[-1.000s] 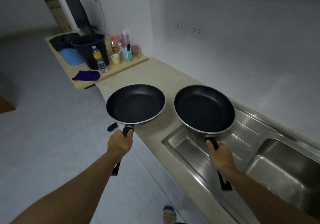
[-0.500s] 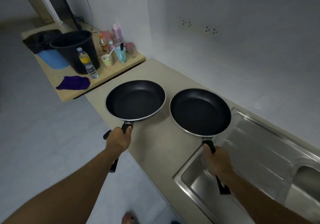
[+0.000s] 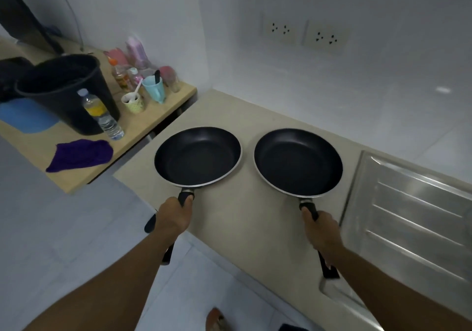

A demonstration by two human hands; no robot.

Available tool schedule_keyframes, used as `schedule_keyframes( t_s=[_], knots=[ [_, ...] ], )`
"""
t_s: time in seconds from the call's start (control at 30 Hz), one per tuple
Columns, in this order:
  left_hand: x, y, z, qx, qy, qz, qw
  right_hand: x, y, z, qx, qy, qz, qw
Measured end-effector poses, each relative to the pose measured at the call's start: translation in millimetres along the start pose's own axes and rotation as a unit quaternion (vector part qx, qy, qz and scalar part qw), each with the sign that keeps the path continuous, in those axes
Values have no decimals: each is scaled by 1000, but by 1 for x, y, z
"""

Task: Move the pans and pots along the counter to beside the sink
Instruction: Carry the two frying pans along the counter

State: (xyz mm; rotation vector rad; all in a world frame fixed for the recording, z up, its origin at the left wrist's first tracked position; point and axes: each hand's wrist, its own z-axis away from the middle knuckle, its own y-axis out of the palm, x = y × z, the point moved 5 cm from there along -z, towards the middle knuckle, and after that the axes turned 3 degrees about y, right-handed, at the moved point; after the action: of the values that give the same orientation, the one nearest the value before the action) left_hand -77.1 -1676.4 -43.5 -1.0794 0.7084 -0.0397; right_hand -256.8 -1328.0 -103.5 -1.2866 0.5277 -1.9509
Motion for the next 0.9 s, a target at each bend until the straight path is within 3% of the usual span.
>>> schedule_keyframes(
  t_s=[0.27, 0.53, 0.9],
  knots=[
    [24, -18, -68, 33, 20, -5, 999, 44, 47, 2, -14, 22, 3, 1000],
    [10, -22, -145, 116, 33, -43, 992, 90, 84, -29, 7, 47, -19, 999],
    [6, -13, -220, 168, 34, -97, 980, 119, 115, -62, 29, 82, -39, 995]
  ],
)
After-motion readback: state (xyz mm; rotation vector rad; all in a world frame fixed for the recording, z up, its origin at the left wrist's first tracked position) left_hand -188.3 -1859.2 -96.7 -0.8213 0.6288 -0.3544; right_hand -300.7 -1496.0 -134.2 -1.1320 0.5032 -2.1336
